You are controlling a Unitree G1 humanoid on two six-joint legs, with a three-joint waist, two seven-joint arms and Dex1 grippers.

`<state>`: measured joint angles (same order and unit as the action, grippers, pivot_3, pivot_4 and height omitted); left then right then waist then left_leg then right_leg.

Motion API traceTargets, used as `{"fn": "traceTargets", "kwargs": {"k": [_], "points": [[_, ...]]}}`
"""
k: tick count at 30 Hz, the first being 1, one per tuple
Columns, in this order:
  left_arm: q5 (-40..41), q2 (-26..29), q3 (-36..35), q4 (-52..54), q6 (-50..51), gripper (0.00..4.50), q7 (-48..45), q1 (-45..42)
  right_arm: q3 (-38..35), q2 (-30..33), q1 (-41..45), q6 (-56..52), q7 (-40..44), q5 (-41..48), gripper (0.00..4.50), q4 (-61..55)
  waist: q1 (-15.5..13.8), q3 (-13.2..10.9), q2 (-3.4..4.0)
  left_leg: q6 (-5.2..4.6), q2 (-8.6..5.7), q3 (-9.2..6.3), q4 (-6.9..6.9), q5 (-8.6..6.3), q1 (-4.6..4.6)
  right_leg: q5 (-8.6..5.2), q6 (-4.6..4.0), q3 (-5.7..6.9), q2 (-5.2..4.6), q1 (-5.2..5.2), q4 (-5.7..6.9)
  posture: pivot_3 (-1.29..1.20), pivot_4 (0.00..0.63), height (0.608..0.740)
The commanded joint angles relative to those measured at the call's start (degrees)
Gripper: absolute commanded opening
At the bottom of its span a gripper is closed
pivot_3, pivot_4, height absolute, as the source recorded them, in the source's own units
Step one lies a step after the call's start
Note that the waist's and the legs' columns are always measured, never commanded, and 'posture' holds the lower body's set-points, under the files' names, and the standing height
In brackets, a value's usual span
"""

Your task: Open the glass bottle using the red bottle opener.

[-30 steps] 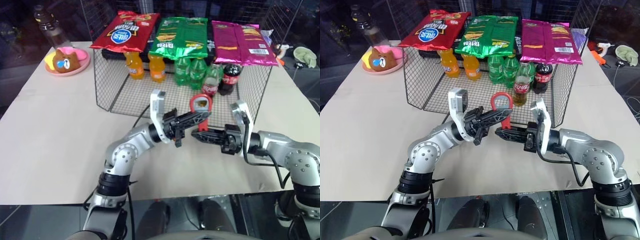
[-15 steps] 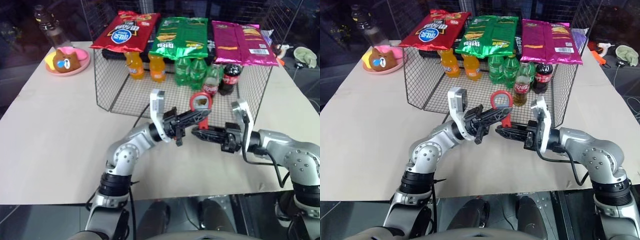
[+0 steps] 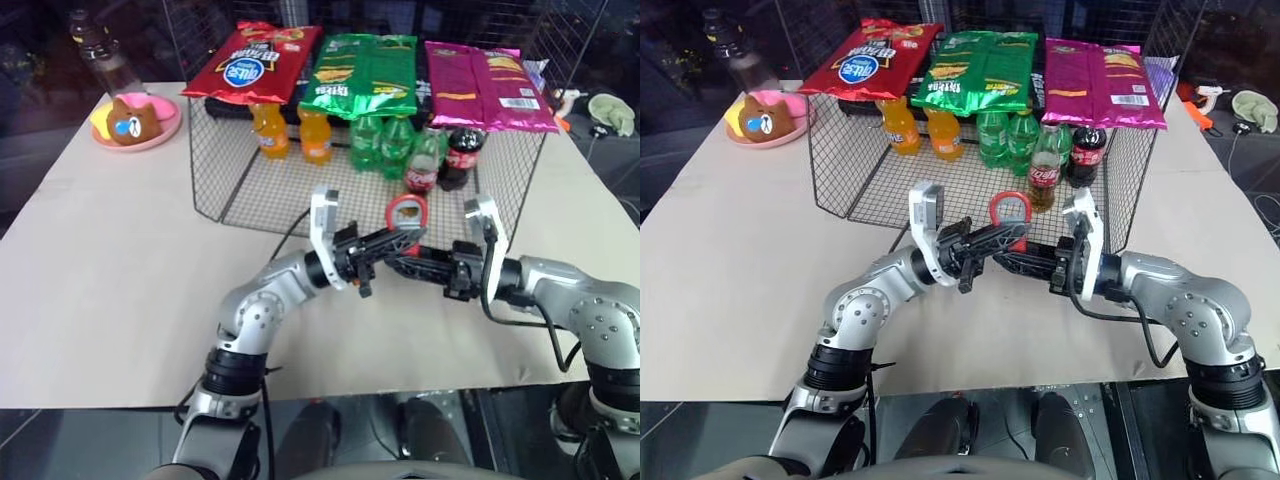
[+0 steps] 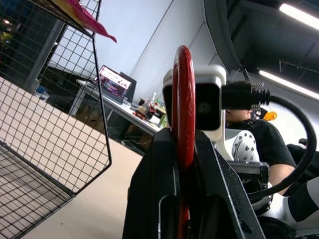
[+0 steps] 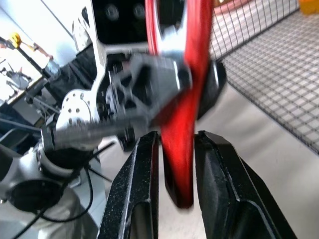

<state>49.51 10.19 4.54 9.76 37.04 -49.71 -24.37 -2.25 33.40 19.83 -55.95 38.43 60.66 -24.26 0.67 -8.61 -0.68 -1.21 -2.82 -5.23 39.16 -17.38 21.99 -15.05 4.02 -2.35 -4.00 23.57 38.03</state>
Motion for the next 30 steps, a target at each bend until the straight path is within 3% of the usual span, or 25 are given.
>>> {"fn": "traceTargets", "kwargs": {"k": [1,17,21,30], "points": [[0.13,-0.42,-0.53,0.74,-0.66,0.00,-0.23,-0.51,-0.54,0.51,-0.26,0.57,1.17,0.18,1.12,-1.75,0.01,0.00,0.00,0.00,0.00,0.00,0.00,0.00,0.00,0.00,0.00,0.00,0.00,0.00,0.00,0.00,0.150,0.740],[0.34,-0.51,-0.33,1.04,-0.09,0.00,-0.29,-0.14,-1.10,-0.96,0.94,0.13,-0.09,2.14,1.12,-1.63,0.02,0.00,0.00,0.00,0.00,0.01,0.00,0.00,0.00,0.00,0.00,-0.01,0.00,0.00,0.00,0.00,0.150,0.740],[0.27,-0.59,-0.49,0.96,-0.31,0.00,-0.21,-0.09,-0.82,-0.33,0.37,0.10,0.62,1.75,0.02,-1.82,0.02,0.00,-0.01,0.00,0.00,0.01,0.00,0.00,0.01,0.00,0.00,-0.01,0.00,0.00,0.00,0.00,0.150,0.740],[2.22,-0.92,-1.72,0.63,-0.34,0.00,-0.49,-0.15,-0.40,-0.36,-0.08,0.54,0.39,0.87,0.02,-1.81,0.00,0.00,-0.01,0.00,0.00,0.00,0.00,0.00,0.00,0.00,0.00,-0.01,0.00,0.00,-0.01,0.00,0.150,0.740]]}}
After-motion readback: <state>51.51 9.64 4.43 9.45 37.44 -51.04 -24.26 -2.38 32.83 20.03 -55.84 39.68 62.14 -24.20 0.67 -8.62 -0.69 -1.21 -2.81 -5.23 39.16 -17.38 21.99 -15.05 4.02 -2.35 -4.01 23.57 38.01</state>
